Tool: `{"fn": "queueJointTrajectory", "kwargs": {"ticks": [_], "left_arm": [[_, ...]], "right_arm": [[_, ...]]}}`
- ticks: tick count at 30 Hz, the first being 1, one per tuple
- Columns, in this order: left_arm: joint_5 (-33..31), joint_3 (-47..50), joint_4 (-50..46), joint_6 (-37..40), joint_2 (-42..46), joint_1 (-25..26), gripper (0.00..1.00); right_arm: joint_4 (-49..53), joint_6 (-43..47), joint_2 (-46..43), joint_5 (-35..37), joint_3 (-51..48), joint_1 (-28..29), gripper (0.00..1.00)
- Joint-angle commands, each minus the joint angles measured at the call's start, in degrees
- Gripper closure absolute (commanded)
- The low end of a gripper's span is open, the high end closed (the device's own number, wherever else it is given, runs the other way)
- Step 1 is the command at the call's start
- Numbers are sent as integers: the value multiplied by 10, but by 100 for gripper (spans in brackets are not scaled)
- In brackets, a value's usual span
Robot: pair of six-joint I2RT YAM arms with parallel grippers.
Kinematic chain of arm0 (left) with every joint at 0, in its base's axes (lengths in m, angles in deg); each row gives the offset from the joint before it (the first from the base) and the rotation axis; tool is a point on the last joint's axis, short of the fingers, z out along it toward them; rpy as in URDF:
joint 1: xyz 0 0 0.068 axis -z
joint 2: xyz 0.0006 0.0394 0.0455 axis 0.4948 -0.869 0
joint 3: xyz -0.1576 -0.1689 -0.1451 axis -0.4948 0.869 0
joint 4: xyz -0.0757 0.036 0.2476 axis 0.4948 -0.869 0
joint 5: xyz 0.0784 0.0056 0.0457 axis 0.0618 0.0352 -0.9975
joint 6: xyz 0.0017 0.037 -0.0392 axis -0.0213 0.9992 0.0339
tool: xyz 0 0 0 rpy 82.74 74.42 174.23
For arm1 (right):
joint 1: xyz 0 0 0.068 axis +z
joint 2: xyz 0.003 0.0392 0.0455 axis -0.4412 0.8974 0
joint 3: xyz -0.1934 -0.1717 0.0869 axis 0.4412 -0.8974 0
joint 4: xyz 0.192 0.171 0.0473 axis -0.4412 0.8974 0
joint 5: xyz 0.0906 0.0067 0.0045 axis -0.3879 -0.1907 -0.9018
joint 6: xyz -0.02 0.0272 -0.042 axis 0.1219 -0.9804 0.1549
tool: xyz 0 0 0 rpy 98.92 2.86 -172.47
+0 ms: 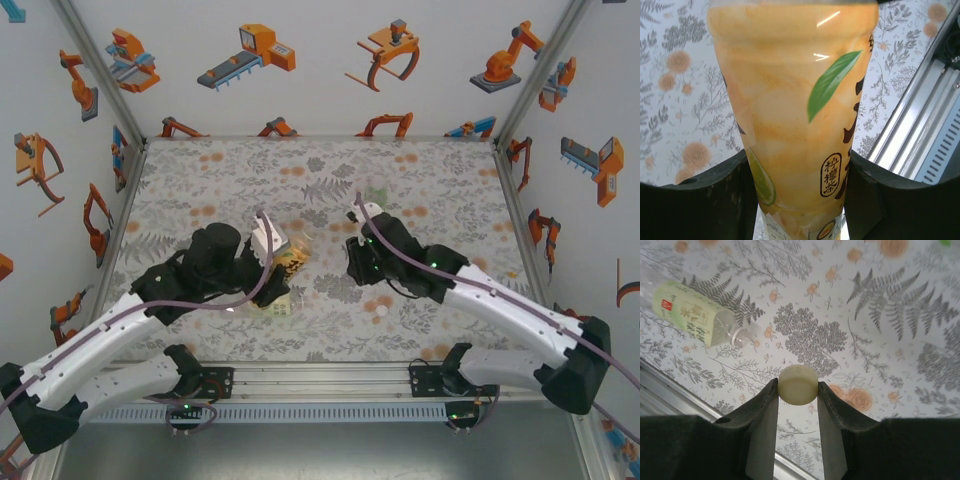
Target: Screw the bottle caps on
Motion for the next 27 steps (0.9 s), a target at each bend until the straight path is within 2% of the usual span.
{"fn": "queueJointTrajectory", "kwargs": {"ticks": [1,5,10,13,16,27], "left_arm": [[26,-27,0,74,-13,13,100],[35,-34,-1,108,-27,39,100],[16,-39,8,166,-37,84,100],[12,-45,2,181,-47,94,100],[22,-49,-3,189,-60,100,100],[7,-41,-8,252,-58,147,100]], "right_arm": [[2,71,-59,2,-5,3,96],[-3,119,-123,-26,0,3,100],[5,192,-179,-151,20,3,100],[-4,236,-202,-238,23,3,100],[-36,256,-216,-289,10,3,100],[-39,344,-216,-376,16,3,100]]}}
